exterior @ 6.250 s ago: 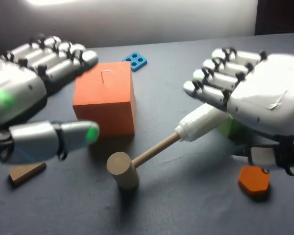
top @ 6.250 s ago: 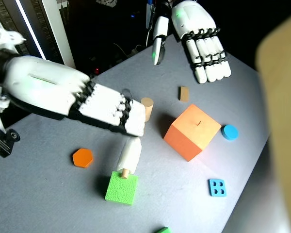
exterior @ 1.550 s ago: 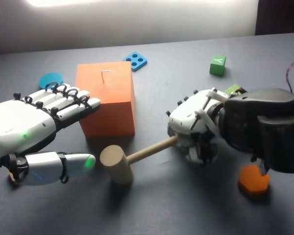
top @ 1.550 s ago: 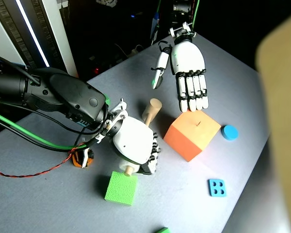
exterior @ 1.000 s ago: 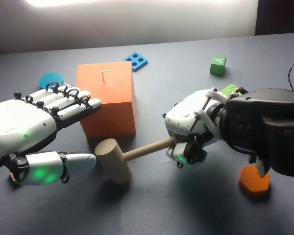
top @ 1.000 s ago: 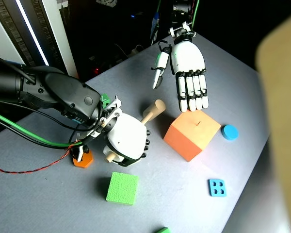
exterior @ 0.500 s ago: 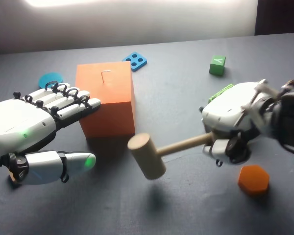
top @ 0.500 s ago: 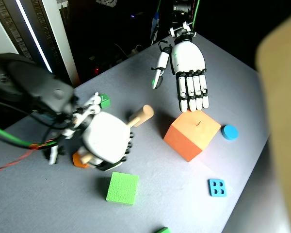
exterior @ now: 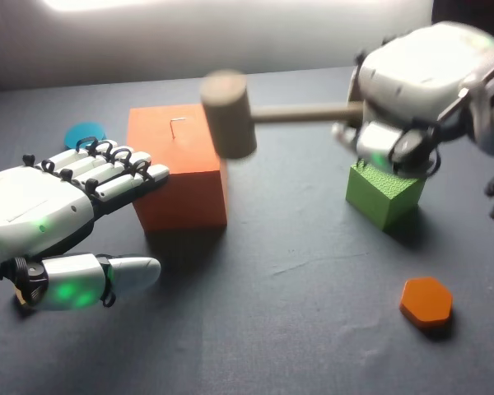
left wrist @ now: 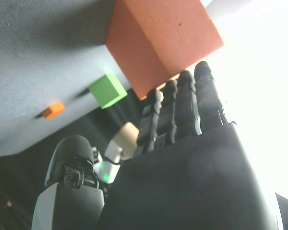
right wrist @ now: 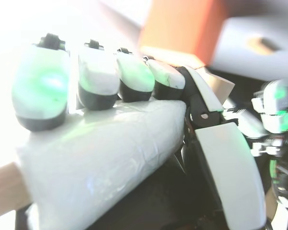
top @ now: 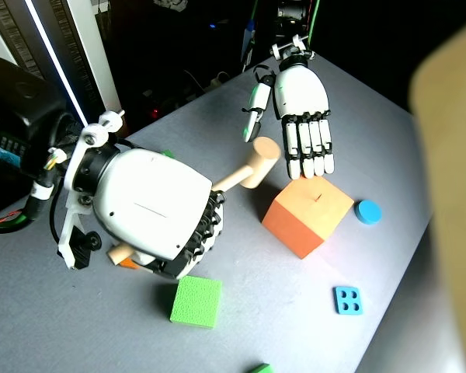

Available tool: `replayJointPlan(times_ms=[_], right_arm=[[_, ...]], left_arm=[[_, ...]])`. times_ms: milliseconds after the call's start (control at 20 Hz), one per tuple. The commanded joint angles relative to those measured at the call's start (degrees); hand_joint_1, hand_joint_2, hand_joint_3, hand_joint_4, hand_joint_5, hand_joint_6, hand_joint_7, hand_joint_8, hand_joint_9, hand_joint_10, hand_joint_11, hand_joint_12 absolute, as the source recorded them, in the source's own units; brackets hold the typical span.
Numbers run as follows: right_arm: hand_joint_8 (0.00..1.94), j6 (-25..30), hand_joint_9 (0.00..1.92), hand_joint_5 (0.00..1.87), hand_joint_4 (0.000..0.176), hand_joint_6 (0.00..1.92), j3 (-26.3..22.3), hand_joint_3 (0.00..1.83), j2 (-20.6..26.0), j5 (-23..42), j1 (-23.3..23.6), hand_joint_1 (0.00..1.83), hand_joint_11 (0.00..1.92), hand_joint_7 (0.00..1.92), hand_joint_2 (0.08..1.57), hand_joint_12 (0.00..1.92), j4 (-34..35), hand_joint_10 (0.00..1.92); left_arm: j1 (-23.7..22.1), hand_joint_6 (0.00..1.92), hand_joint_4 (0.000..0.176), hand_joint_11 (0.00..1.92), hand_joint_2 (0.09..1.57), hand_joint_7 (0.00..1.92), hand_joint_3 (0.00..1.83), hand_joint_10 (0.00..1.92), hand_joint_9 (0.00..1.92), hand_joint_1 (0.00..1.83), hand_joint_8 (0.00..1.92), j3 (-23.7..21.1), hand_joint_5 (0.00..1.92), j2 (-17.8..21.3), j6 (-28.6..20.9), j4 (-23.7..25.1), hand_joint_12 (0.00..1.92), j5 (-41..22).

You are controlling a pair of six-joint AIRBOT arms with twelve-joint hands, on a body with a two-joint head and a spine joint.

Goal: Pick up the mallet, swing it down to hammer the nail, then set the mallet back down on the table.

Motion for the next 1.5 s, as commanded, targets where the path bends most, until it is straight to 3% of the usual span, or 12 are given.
replayJointPlan(times_ms=[0, 250, 300, 650, 1050, 1450], right_arm=[[1.94, 1.7, 1.55, 1.20, 0.000, 1.92, -0.1, 0.00, 0.0, 6.3, 0.6, 0.54, 1.68, 1.43, 1.57, 1.92, -5.0, 1.92], [1.94, 2.8, 1.55, 1.20, 0.000, 1.92, 4.4, 0.00, -4.5, 9.1, 2.0, 0.54, 1.66, 1.43, 1.57, 1.92, -6.4, 1.92], [1.94, 1.6, 1.55, 1.19, 0.000, 1.92, 8.0, 0.00, -7.9, 9.0, 2.0, 0.50, 1.66, 1.43, 1.57, 1.92, -6.7, 1.92], [1.94, 0.7, 1.55, 1.15, 0.000, 1.92, 15.7, 0.00, -16.0, 8.1, 3.2, 0.47, 1.66, 1.43, 1.57, 1.92, -9.0, 1.92], [1.94, 0.7, 1.55, 1.17, 0.000, 1.92, 19.1, 0.00, -20.0, 8.1, 4.1, 0.50, 1.66, 1.43, 1.56, 1.92, -9.6, 1.92], [1.94, 0.3, 1.56, 1.17, 0.000, 1.92, 21.2, 0.00, -20.7, 7.4, -3.4, 0.48, 1.67, 1.44, 1.56, 1.92, -9.6, 1.92]], left_arm=[[-0.2, 0.00, 0.000, 0.00, 1.26, 0.05, 0.00, 0.00, 0.01, 0.00, 0.00, 0.3, 0.04, 0.0, -0.1, -0.2, 0.00, -4.6], [-0.2, 0.00, 0.000, 0.00, 1.26, 0.04, 0.00, 0.00, 0.01, 0.00, 0.00, 0.3, 0.04, 0.0, -0.1, -0.2, 0.00, -4.6], [-0.2, 0.00, 0.000, 0.00, 1.27, 0.04, 0.00, 0.01, 0.02, 0.00, 0.00, 0.4, 0.04, 0.0, -0.1, -0.2, 0.00, -4.6], [-0.2, 0.01, 0.000, 0.00, 1.26, 0.06, 0.00, 0.01, 0.02, 0.00, 0.01, 0.5, 0.07, -0.1, 0.0, -0.2, 0.00, -4.6], [-0.1, 0.00, 0.000, 0.00, 1.27, 0.05, 0.00, 0.00, 0.02, 0.00, 0.00, 0.5, 0.04, -0.1, 0.1, -0.2, 0.00, -4.6], [-0.1, 0.00, 0.000, 0.00, 1.26, 0.05, 0.00, 0.00, 0.02, 0.00, 0.00, 0.6, 0.03, -0.1, 0.1, -0.2, 0.00, -4.6]])
